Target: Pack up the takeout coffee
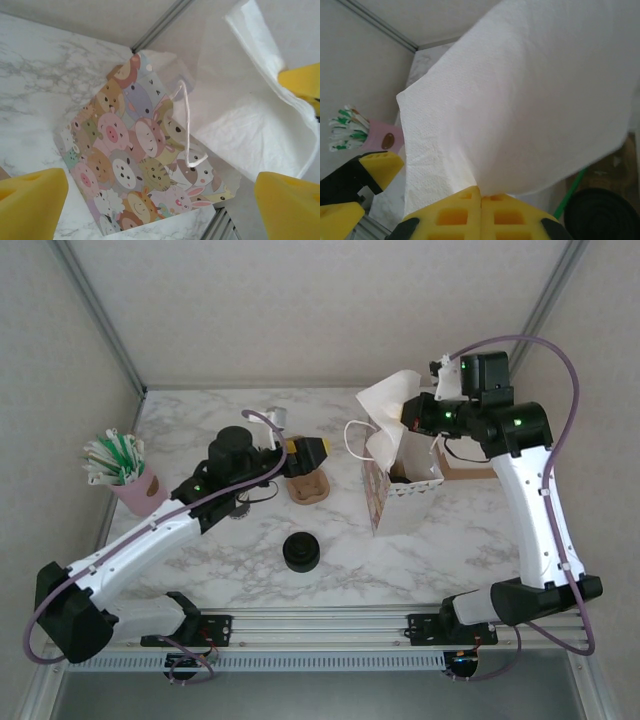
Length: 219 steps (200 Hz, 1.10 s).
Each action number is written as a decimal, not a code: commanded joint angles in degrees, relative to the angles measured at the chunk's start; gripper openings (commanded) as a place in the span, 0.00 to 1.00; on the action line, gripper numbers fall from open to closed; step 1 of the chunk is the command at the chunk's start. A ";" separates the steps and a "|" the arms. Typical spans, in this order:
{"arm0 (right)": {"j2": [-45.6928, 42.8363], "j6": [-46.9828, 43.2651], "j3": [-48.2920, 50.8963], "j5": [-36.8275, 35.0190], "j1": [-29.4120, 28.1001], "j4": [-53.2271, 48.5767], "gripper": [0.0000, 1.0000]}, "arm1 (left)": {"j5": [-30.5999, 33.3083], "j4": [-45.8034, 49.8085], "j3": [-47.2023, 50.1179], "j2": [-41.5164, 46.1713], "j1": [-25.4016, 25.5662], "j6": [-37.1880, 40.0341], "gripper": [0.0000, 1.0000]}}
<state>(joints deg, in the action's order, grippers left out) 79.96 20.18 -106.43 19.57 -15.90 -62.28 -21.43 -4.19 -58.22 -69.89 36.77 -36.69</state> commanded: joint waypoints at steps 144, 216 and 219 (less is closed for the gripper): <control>-1.22 -5.37 3.59 -8.05 -0.10 -6.24 0.00 | -2.78 -4.15 -12.27 -15.44 2.86 -2.69 0.59; -1.05 -6.30 2.25 -10.13 0.17 -7.14 0.00 | -2.91 -2.79 -13.86 -16.64 2.86 -2.84 0.08; -1.06 -6.34 2.14 -10.31 0.25 -7.22 0.00 | -2.76 -2.70 -13.85 -16.59 2.84 -2.86 0.07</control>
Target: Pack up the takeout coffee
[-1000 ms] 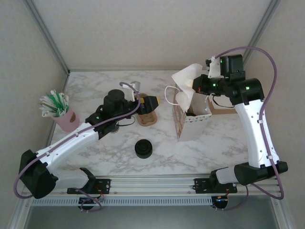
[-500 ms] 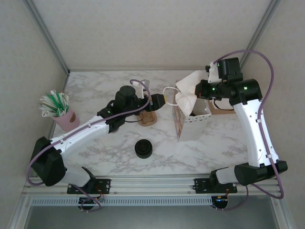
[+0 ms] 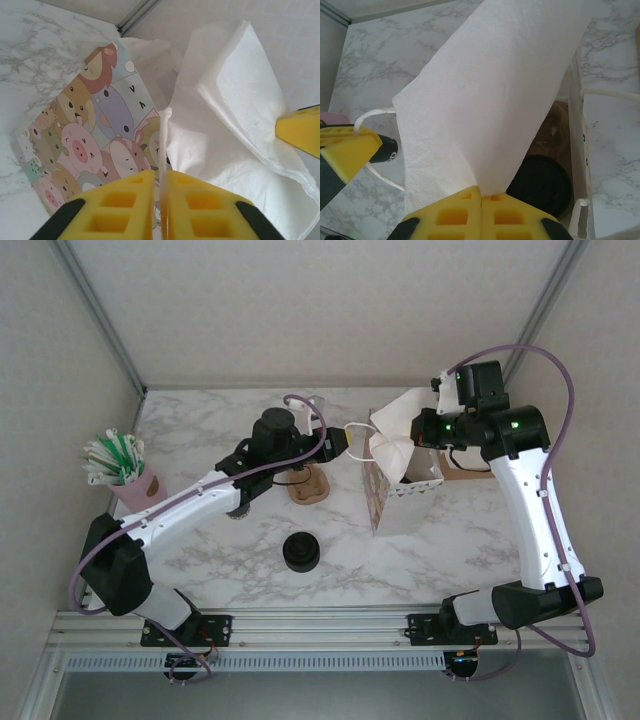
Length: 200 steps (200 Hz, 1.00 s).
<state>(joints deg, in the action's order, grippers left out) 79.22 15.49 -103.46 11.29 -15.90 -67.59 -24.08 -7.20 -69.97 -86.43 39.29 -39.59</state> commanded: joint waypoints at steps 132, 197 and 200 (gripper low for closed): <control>0.83 -4.14 -4.45 -15.62 0.45 -8.56 0.00 | 1.31 0.96 -1.83 1.17 0.35 0.13 0.03; 2.89 -4.46 -4.54 -15.61 -0.96 -8.52 0.00 | 0.62 0.61 -2.36 0.81 0.33 0.22 0.02; 3.00 -4.49 -4.62 -15.83 -1.16 -8.59 0.00 | 0.59 0.62 -2.36 0.75 0.33 0.23 0.02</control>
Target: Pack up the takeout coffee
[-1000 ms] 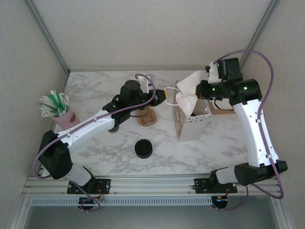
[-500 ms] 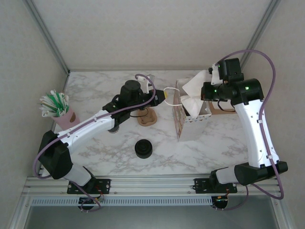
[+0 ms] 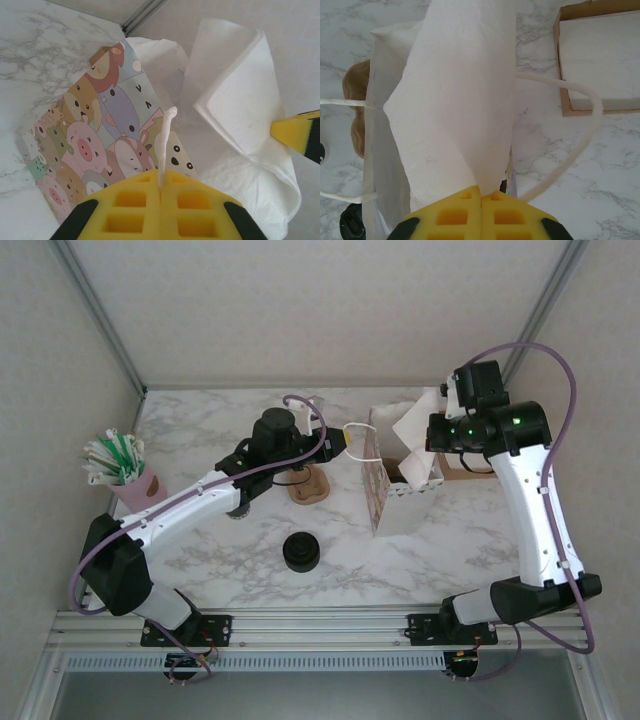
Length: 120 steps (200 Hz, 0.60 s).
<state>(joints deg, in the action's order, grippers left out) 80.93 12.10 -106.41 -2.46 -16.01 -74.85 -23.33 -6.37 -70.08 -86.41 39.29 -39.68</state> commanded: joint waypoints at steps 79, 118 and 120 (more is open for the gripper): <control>7.23 -3.00 -6.18 -12.01 -8.15 -3.77 0.00 | -0.32 -0.46 -2.12 0.38 0.42 0.13 0.02; 9.72 -3.58 -4.62 -15.59 -10.25 -3.84 0.00 | -0.39 -0.40 -2.42 0.20 0.44 0.13 0.02; 9.81 -3.57 -4.42 -15.63 -10.29 -3.77 0.00 | -0.33 -0.37 -2.42 0.13 0.42 0.13 0.02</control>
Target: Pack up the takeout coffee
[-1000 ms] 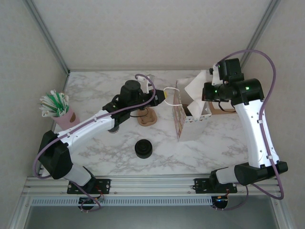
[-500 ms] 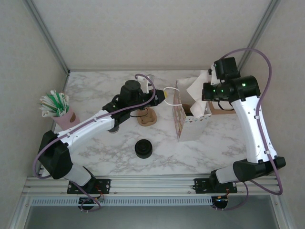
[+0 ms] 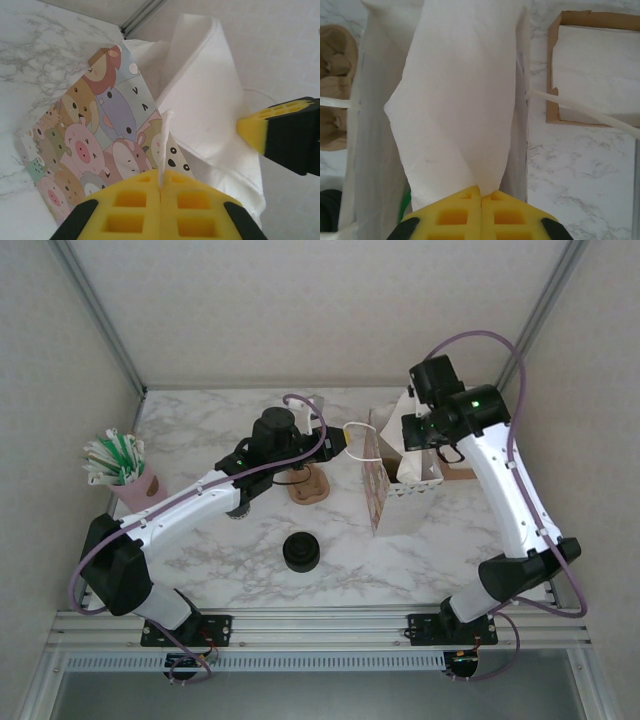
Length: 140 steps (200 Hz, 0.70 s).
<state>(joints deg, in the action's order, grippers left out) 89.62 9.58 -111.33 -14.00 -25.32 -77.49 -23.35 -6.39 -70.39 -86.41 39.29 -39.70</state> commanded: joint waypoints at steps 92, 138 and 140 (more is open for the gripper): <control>1.61 -0.40 9.39 -1.59 -1.48 2.80 0.00 | -0.64 -0.64 -2.81 -0.64 0.44 0.11 0.02; 1.63 0.43 12.59 0.09 -1.57 4.78 0.00 | -0.73 -0.46 -2.94 -1.01 0.40 0.24 0.02; 1.61 0.48 12.79 0.11 -1.57 4.87 0.00 | -0.73 -0.51 -2.98 -1.03 0.43 0.28 0.02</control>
<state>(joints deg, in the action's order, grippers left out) 91.31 9.15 -100.25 -15.20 -26.20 -74.24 -23.38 -6.39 -71.00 -86.85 39.29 -39.68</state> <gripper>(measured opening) 0.035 0.045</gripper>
